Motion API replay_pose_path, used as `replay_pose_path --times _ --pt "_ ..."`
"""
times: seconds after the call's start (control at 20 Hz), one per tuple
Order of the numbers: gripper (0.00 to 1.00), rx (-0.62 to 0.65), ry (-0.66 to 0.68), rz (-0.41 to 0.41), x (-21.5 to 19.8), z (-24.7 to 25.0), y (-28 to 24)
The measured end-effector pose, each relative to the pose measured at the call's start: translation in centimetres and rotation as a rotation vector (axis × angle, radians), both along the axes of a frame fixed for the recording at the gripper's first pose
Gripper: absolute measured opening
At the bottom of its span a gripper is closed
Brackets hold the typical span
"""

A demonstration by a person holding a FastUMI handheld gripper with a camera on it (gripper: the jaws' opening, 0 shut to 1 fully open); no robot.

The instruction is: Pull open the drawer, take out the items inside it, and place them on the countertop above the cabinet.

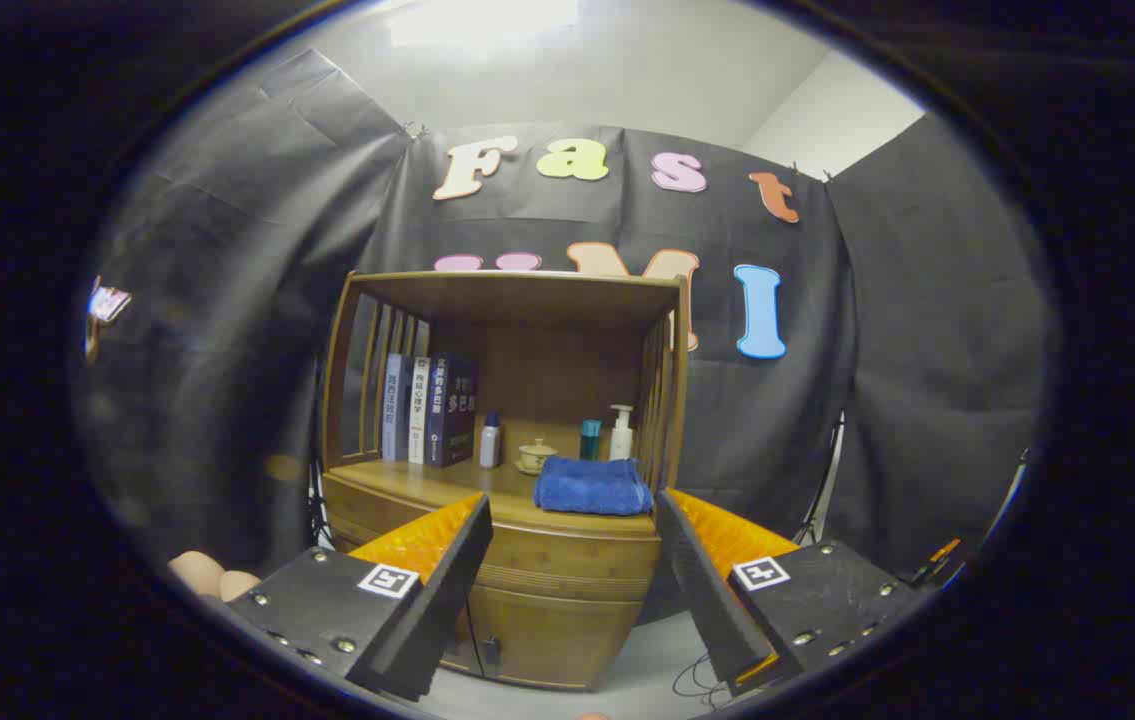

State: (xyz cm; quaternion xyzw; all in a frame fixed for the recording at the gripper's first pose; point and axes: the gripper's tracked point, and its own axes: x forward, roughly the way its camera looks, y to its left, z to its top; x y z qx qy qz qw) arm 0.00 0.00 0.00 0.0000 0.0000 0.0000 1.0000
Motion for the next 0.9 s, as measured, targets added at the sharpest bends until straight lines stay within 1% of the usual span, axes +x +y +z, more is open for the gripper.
replay_pose_path --times 0.25,0.45,0.7,0.9 --pt "0.99 -0.003 -0.013 0.018 0.3 0.6 1.1" --pt "0.98 -0.037 -0.009 0.017 -0.7 0.5 1.4" --pt "0.98 0.019 -0.009 0.017 -1.1 0.1 1.5" --pt "0.98 0.052 0.019 -0.004 0.6 -1.7 2.0"
